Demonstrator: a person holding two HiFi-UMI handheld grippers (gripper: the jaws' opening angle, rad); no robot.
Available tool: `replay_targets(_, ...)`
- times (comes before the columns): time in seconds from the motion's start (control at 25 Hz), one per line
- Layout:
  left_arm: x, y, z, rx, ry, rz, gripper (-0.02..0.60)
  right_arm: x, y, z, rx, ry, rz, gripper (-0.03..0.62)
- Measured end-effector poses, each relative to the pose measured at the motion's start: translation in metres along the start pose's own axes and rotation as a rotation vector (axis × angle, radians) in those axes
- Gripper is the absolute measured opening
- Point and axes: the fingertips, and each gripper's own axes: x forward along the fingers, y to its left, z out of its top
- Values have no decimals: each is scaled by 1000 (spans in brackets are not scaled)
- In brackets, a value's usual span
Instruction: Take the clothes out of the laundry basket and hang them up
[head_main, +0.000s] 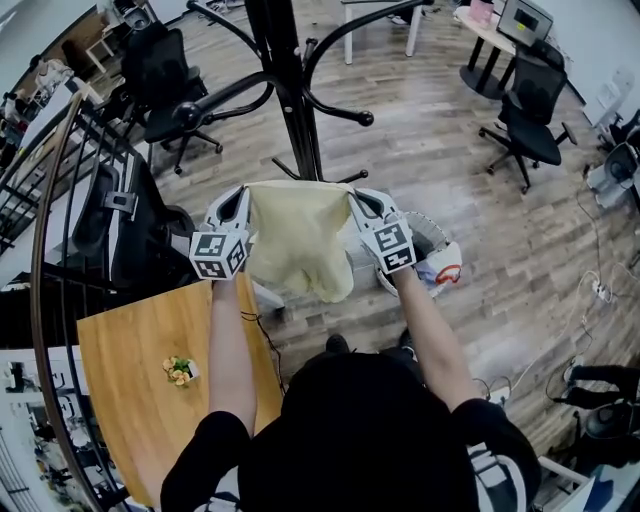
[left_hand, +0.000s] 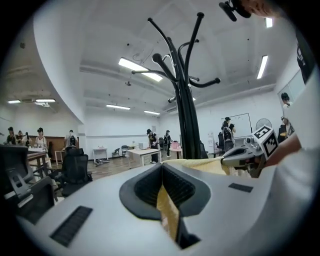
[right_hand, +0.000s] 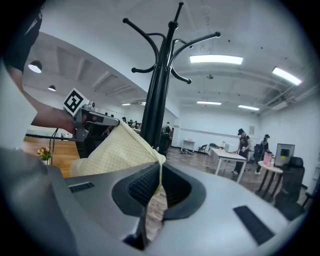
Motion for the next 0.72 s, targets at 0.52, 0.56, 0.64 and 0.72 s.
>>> replay_targets(0.52,14,-18,-109,104,280,-66,25,11,32,-74,43,171,64,24)
replay_targets(0.56,13,-23,-118,95,304,-84,25,11,36,-79,47,183,77,25)
replay_targets(0.64,10,-32,-135,60,341,-117,26,12,44,-87,55,203,105,26)
replay_targets(0.72,7,-38,-145,41,352,-129,26,13,49,-93,65,214,124,29)
